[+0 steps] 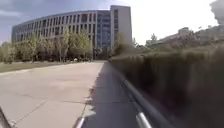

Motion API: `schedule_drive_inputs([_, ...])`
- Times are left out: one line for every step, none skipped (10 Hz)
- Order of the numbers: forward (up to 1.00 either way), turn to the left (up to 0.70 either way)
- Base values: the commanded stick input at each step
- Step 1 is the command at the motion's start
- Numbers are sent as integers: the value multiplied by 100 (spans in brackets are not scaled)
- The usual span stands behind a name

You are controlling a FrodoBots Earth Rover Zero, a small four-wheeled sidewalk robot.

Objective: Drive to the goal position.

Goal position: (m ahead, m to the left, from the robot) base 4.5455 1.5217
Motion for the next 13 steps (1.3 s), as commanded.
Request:
schedule_drive_inputs([100,0])
schedule_drive_inputs([100,0])
schedule_drive_inputs([100,0])
schedule_drive_inputs([100,0])
schedule_drive_inputs([100,0])
schedule_drive_inputs([100,0])
schedule_drive_inputs([100,27])
schedule_drive_inputs([100,27])
schedule_drive_inputs([100,27])
schedule_drive_inputs([100,27])
schedule_drive_inputs([100,27])
schedule_drive_inputs([100,27])
schedule_drive_inputs([100,0])
